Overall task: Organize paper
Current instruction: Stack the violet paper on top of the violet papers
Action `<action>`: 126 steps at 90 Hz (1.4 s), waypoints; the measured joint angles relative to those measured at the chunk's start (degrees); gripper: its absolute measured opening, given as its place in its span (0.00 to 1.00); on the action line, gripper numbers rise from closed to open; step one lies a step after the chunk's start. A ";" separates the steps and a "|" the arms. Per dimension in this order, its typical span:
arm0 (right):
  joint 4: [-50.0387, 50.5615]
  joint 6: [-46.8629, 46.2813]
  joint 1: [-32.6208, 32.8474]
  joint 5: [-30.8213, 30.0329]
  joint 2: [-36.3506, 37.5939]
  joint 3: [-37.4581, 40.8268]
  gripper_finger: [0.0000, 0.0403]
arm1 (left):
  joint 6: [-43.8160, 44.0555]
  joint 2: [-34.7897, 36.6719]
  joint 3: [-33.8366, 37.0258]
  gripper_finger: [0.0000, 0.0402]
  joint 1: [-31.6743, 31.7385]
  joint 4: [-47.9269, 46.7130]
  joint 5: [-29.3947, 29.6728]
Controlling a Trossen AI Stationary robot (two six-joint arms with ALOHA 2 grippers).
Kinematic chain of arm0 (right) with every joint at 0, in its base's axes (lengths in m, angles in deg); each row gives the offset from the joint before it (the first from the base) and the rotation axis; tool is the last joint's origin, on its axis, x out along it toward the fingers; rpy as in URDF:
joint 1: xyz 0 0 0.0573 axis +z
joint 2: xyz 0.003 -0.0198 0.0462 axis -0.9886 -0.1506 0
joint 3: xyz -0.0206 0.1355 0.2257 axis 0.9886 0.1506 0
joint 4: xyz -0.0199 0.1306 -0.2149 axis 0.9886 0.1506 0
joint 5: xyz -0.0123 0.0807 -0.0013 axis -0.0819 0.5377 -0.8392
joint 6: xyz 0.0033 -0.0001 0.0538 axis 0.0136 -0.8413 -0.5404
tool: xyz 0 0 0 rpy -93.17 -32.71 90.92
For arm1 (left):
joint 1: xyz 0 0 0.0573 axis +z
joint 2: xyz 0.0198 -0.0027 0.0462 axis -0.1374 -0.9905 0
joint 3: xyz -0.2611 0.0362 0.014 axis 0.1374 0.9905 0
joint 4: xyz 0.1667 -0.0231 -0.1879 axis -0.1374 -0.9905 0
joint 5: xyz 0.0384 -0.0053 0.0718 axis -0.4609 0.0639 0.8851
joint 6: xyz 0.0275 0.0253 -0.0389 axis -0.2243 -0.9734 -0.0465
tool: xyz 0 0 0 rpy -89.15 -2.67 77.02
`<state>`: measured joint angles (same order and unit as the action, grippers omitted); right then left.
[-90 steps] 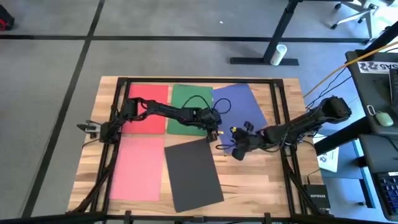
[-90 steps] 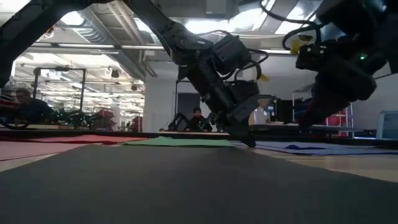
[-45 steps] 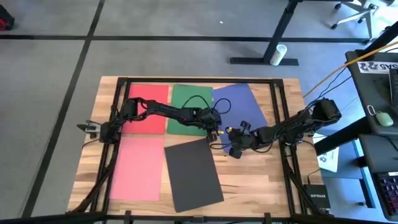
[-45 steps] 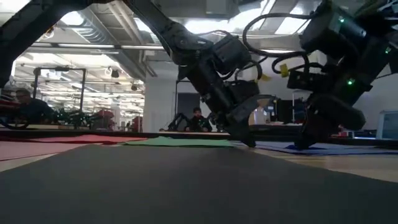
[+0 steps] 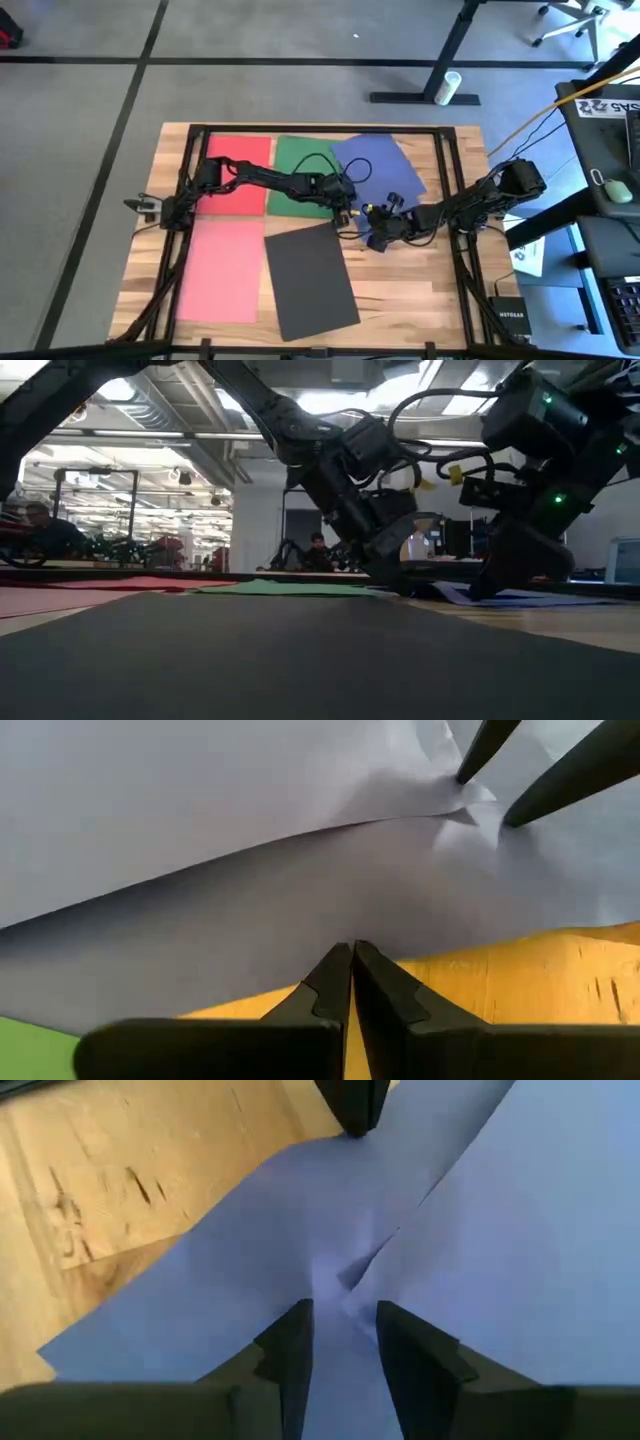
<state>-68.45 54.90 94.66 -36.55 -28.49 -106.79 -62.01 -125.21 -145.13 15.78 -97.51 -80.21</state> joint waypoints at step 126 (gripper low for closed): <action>9.11 -2.06 4.35 12.37 0.13 -11.33 0.00 | 0.09 1.24 0.15 0.00 -1.85 -1.27 0.33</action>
<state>-59.34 52.84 99.01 -24.18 -28.36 -118.12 -61.92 -123.97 -144.98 13.93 -98.79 -79.88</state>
